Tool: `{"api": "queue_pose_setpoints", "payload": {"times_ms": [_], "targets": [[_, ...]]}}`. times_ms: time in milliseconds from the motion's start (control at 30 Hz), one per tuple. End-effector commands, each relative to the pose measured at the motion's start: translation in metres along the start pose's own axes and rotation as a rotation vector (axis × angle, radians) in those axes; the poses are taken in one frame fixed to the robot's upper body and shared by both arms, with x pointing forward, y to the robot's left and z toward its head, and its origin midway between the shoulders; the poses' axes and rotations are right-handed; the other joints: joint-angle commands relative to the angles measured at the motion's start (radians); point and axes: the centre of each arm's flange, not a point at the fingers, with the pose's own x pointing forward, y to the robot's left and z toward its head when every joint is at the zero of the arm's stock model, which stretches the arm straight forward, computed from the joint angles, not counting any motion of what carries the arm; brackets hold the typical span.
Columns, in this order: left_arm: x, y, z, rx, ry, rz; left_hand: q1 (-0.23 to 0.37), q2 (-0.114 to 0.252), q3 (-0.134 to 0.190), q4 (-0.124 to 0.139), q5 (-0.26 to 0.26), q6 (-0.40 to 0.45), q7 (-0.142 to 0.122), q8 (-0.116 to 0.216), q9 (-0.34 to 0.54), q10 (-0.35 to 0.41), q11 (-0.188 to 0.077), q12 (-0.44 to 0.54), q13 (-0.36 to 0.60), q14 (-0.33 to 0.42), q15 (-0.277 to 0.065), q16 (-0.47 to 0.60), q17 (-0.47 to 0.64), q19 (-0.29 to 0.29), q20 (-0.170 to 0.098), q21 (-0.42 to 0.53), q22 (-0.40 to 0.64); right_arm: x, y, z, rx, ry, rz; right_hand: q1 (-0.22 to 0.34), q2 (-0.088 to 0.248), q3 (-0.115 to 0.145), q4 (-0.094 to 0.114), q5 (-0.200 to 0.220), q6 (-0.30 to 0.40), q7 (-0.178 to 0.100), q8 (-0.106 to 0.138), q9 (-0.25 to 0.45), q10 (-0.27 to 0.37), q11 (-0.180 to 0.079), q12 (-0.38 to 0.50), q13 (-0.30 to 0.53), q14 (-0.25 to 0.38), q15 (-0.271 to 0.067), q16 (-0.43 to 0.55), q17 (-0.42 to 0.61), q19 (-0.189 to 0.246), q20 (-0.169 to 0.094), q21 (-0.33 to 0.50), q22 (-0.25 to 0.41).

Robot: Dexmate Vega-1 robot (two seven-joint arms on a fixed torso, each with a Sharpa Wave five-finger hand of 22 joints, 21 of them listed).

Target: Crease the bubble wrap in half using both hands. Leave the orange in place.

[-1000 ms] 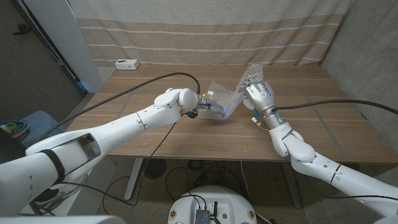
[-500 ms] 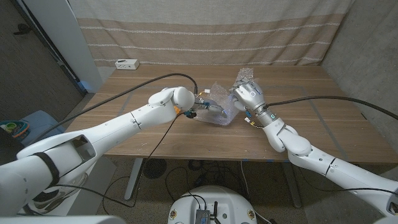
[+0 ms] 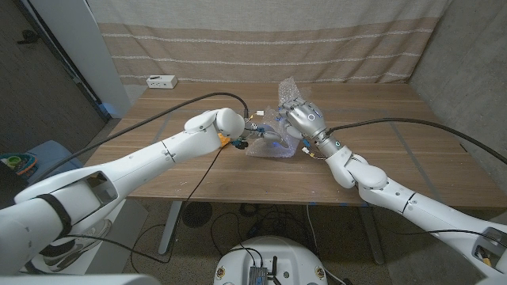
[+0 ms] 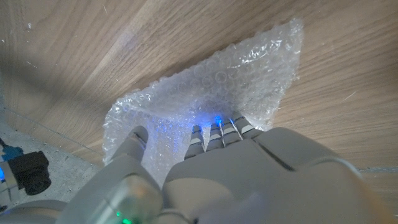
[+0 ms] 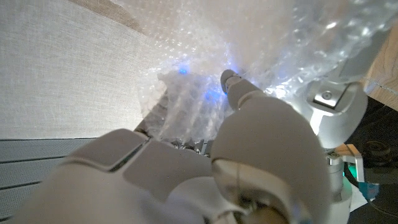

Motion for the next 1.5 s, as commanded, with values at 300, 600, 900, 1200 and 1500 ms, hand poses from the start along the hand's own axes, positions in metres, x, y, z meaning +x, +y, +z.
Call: {"api": "queue_pose_setpoints", "payload": {"times_ms": [300,600,900,1200,1500], "targets": [[-0.004,0.006,-0.003,-0.038,-0.042,-0.002,-0.012,-0.007,-0.008,0.005,-0.005,0.016,-0.014,0.008,0.003,0.016,-0.002,0.008,0.003,0.004,-0.008,0.004,0.002,0.172,0.171,-0.011,0.137,0.002,0.036,-0.009,0.496,0.386,0.102,-0.12,-0.037,-0.107,0.047,0.016,-0.457,-0.048,-0.199,0.0,-0.345,0.017,-0.187,-0.026,-0.117,-0.126,-0.037,-0.007,-0.027,0.077,-0.001,-0.007],[-0.002,0.006,-0.004,-0.036,-0.044,-0.005,-0.018,-0.014,-0.014,0.007,-0.006,0.016,-0.017,0.005,0.003,0.015,-0.005,0.006,0.003,0.004,-0.008,0.003,0.003,0.174,0.172,-0.015,0.137,-0.007,0.046,-0.023,0.809,0.634,0.077,-0.27,-0.088,-0.236,0.082,0.05,-0.947,0.03,-0.194,-0.002,-0.706,0.087,-0.19,-0.029,-0.326,-0.038,-0.107,0.0,-0.107,0.154,-0.057,-0.009],[-0.001,0.007,-0.004,-0.031,-0.041,-0.003,-0.024,-0.018,-0.018,0.01,-0.007,0.012,-0.021,0.001,0.003,0.012,-0.008,0.003,0.003,0.002,-0.011,0.001,0.003,0.174,0.169,-0.019,0.137,-0.011,0.049,-0.034,1.047,0.794,0.023,-0.375,-0.138,-0.318,0.113,0.056,-1.11,0.059,-0.188,0.0,-0.833,0.134,-0.178,-0.028,-0.483,0.028,-0.125,-0.014,-0.212,0.234,-0.128,-0.01],[0.003,0.008,-0.005,-0.032,-0.047,-0.015,-0.029,-0.02,-0.021,0.012,-0.006,0.011,-0.024,-0.002,0.003,0.008,-0.009,0.0,0.003,0.001,-0.013,0.0,0.002,0.175,0.169,-0.025,0.137,-0.01,0.033,-0.039,1.033,0.848,-0.196,-0.397,-0.184,-0.366,0.111,0.082,-1.056,0.071,-0.155,-0.001,-0.792,0.154,-0.147,-0.028,-0.481,0.034,-0.102,-0.039,-0.21,0.229,-0.155,-0.01],[0.006,0.01,-0.005,-0.032,-0.05,-0.017,-0.033,-0.02,-0.024,0.014,-0.005,0.009,-0.026,-0.004,0.003,0.005,-0.007,-0.002,0.003,-0.002,-0.015,-0.002,0.002,0.176,0.169,-0.029,0.137,-0.001,0.024,-0.041,1.198,0.867,-0.243,-0.45,-0.202,-0.406,0.133,0.093,-0.982,0.085,-0.141,-0.002,-0.708,0.166,-0.124,-0.028,-0.409,0.063,-0.074,-0.048,-0.198,0.235,-0.168,-0.009]]}}
